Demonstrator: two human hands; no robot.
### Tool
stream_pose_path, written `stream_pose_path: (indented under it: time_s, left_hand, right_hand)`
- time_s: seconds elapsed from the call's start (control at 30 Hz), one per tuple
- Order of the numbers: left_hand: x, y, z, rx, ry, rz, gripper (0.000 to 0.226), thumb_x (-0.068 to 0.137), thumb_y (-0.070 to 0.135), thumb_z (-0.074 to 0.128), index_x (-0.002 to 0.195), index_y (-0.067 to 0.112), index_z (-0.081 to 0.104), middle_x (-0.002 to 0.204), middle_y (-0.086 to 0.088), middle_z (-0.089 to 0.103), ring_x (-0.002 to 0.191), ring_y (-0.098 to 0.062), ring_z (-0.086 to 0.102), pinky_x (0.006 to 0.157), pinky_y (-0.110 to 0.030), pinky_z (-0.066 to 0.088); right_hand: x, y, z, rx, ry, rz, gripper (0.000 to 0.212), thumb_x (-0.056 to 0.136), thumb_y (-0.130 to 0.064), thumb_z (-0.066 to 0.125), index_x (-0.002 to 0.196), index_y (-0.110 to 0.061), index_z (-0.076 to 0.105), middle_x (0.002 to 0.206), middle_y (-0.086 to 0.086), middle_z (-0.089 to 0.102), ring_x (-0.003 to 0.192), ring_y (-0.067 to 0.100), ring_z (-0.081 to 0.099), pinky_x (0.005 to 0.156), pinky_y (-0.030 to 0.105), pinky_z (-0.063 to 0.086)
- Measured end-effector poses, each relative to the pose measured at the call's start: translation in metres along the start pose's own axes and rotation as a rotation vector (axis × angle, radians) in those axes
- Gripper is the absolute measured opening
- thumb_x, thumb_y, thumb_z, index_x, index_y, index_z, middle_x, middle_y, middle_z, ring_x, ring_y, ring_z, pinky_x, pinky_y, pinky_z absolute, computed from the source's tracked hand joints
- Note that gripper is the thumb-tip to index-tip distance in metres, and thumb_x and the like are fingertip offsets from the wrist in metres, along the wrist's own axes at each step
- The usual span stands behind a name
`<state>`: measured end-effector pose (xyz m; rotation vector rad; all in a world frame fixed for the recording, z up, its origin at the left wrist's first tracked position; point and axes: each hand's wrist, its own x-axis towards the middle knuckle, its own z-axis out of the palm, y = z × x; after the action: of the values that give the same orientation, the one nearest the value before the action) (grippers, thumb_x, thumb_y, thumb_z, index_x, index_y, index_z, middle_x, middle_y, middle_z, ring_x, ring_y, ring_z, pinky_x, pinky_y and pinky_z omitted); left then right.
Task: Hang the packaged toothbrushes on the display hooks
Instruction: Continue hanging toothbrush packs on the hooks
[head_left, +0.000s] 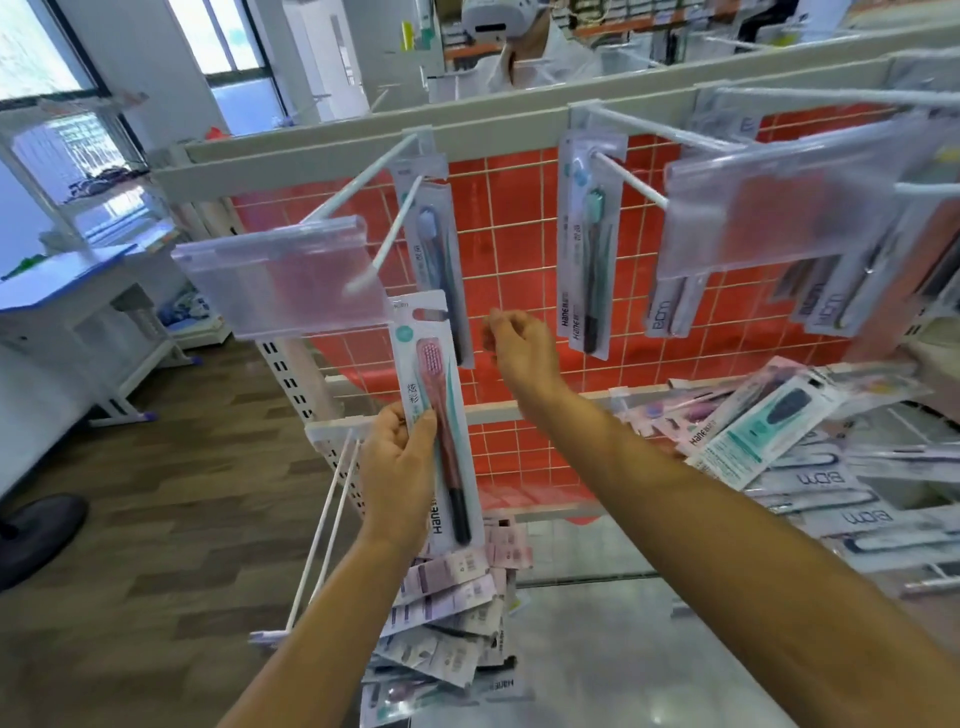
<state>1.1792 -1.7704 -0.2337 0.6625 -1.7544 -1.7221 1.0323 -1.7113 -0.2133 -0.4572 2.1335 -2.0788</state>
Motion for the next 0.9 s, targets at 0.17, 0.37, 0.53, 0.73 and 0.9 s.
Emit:
stream_pose_path:
  time_s: [0.17, 0.37, 0.53, 0.73, 0.9]
  left_hand:
    - [-0.012, 0.005, 0.033, 0.049, -0.076, 0.0, 0.01, 0.098, 0.021, 0.057, 0.091, 0.019, 0.063, 0.086, -0.002, 0.072, 0.084, -0.025, 0.07, 0.079, -0.046, 0.059]
    - [-0.025, 0.004, 0.07, 0.052, -0.167, 0.008, 0.022, 0.099, 0.029, 0.054, 0.094, 0.013, 0.069, 0.085, -0.01, 0.072, 0.08, -0.037, 0.066, 0.08, -0.057, 0.056]
    - [-0.039, 0.002, 0.105, 0.058, -0.202, 0.012, 0.025, 0.101, 0.026, 0.05, 0.088, 0.019, 0.071, 0.085, -0.01, 0.072, 0.08, -0.028, 0.066, 0.082, -0.055, 0.056]
    - [-0.061, 0.0, 0.147, 0.014, -0.28, 0.011, 0.025, 0.101, 0.022, 0.05, 0.091, 0.014, 0.071, 0.082, -0.009, 0.07, 0.075, -0.022, 0.06, 0.075, -0.044, 0.053]
    - [-0.078, 0.003, 0.176, -0.009, -0.325, -0.011, 0.022, 0.101, 0.02, 0.049, 0.097, 0.014, 0.07, 0.087, -0.004, 0.074, 0.079, -0.02, 0.067, 0.078, -0.039, 0.058]
  right_hand:
    - [-0.03, -0.005, -0.04, 0.149, -0.214, 0.017, 0.036, 0.104, -0.026, 0.038, 0.092, -0.007, 0.066, 0.08, 0.002, 0.069, 0.067, 0.009, 0.065, 0.064, 0.021, 0.055]
    - [-0.042, -0.01, -0.082, 0.21, -0.228, 0.104, 0.042, 0.099, -0.04, 0.046, 0.076, -0.01, 0.064, 0.075, 0.007, 0.065, 0.071, 0.021, 0.06, 0.073, 0.033, 0.052]
    - [-0.051, -0.005, -0.123, 0.187, -0.223, 0.059, 0.037, 0.099, -0.037, 0.048, 0.074, -0.018, 0.069, 0.073, 0.001, 0.066, 0.071, 0.017, 0.058, 0.076, 0.038, 0.048]
    - [-0.063, 0.002, -0.176, 0.235, -0.207, 0.078, 0.033, 0.101, -0.028, 0.044, 0.086, -0.008, 0.066, 0.077, 0.002, 0.066, 0.073, 0.015, 0.06, 0.071, 0.029, 0.051]
    - [-0.071, 0.01, -0.211, 0.225, -0.167, 0.125, 0.032, 0.102, -0.025, 0.043, 0.101, -0.005, 0.068, 0.092, 0.009, 0.067, 0.084, 0.019, 0.062, 0.078, 0.033, 0.053]
